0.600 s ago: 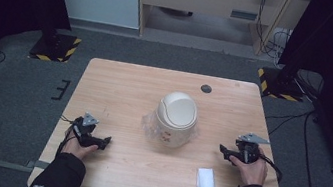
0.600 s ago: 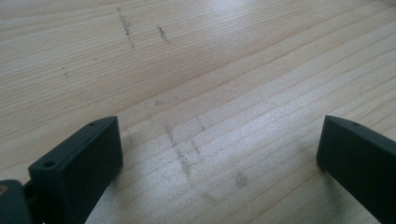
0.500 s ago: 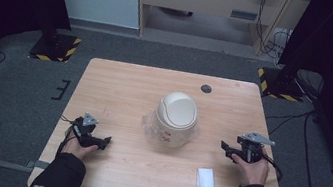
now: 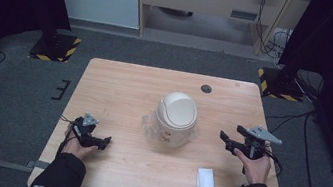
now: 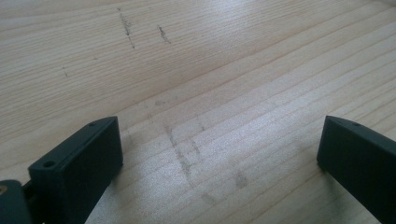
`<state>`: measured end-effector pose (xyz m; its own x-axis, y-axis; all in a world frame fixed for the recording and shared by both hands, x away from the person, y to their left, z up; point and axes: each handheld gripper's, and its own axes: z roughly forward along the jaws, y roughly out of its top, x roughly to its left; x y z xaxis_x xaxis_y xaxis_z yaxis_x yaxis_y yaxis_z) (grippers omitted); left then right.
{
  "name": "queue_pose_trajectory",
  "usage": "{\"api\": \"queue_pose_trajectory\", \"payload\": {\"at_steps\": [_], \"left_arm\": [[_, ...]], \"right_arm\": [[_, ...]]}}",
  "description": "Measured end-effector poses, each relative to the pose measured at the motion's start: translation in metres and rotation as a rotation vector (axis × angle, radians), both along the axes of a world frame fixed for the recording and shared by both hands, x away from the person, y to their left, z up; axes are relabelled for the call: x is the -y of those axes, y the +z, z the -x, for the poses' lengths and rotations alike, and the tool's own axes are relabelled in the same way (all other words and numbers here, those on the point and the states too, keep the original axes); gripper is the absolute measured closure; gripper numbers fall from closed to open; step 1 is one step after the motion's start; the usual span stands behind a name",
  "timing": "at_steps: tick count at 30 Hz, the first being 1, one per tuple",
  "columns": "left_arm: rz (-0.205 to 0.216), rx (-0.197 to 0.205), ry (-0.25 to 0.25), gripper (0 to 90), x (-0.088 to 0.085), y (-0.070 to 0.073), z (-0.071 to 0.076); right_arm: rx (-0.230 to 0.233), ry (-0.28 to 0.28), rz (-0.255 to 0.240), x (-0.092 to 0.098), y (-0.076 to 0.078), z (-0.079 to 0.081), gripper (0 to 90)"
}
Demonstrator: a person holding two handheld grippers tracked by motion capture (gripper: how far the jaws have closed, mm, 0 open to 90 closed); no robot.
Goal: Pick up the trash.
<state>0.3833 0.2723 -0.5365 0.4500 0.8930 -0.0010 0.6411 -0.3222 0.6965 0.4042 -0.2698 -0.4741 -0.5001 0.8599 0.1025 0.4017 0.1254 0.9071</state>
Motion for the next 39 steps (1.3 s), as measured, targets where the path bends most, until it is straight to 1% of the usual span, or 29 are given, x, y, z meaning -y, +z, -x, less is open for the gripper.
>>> {"api": "queue_pose_trajectory", "payload": {"at_steps": [2, 4, 5, 10, 11, 12, 16, 18, 20, 22, 23, 26, 29, 30, 31, 33, 34, 36, 39], "left_arm": [[0.000, 0.000, 0.000, 0.0, 0.000, 0.000, 0.000], [0.000, 0.000, 0.000, 0.0, 0.000, 0.000, 0.000], [0.000, 0.000, 0.000, 0.0, 0.000, 0.000, 0.000], [-0.001, 0.000, 0.001, 0.0, 0.000, 0.000, 0.000], [-0.001, 0.000, 0.001, 0.0, 0.000, 0.000, 0.000], [0.000, 0.000, 0.001, 0.0, 0.000, 0.000, 0.000], [0.000, 0.000, 0.002, 0.0, 0.000, 0.000, 0.000], [0.000, 0.000, 0.002, 0.0, 0.000, 0.000, 0.000], [0.000, 0.000, 0.002, 0.0, 0.000, 0.000, 0.000], [0.000, 0.000, 0.002, 0.0, 0.000, 0.000, 0.000], [0.000, 0.000, 0.002, 0.0, 0.000, 0.000, 0.000], [0.001, 0.000, 0.002, 0.0, 0.000, 0.000, 0.000], [0.001, 0.000, 0.002, 0.0, 0.000, 0.000, 0.000], [0.001, 0.000, 0.002, 0.0, 0.000, 0.000, 0.000], [0.000, 0.000, 0.002, 0.0, 0.000, 0.000, 0.000], [0.001, 0.000, 0.003, 0.0, 0.000, 0.000, 0.000], [0.001, 0.000, 0.003, 0.0, 0.000, 0.000, 0.000], [0.001, 0.000, 0.003, 0.0, 0.000, 0.000, 0.000], [0.001, 0.000, 0.003, 0.0, 0.000, 0.000, 0.000]], "right_arm": [[0.014, 0.006, -0.009, -0.003, 0.006, 0.000, 20.2], [0.020, 0.007, -0.013, -0.004, 0.007, 0.000, 19.9], [0.032, 0.012, -0.026, -0.007, 0.013, -0.001, 18.7], [0.065, 0.024, -0.046, -0.016, 0.028, -0.002, 17.3], [0.065, 0.024, -0.046, -0.016, 0.028, -0.002, 17.3], [0.077, 0.031, -0.054, -0.022, 0.035, -0.004, 17.3], [0.093, 0.052, -0.043, -0.030, 0.046, -0.008, 17.3], [0.104, 0.055, -0.069, -0.036, 0.052, -0.011, 17.3], [0.114, 0.064, -0.076, -0.042, 0.057, -0.014, 17.3], [0.117, 0.068, -0.081, -0.045, 0.059, -0.015, 17.3], [0.122, 0.084, -0.072, -0.054, 0.064, -0.018, 17.3], [0.121, 0.104, -0.054, -0.065, 0.066, -0.021, 17.5], [0.111, 0.125, -0.033, -0.077, 0.065, -0.023, 17.7], [0.111, 0.125, -0.033, -0.077, 0.065, -0.023, 17.7], [0.102, 0.139, -0.024, -0.085, 0.062, -0.025, 17.7], [0.099, 0.144, -0.023, -0.087, 0.061, -0.026, 17.8], [0.088, 0.161, -0.023, -0.094, 0.058, -0.027, 18.2], [0.080, 0.165, -0.029, -0.096, 0.057, -0.028, 18.4], [0.060, 0.161, -0.001, -0.102, 0.050, -0.031, 19.1]]}}
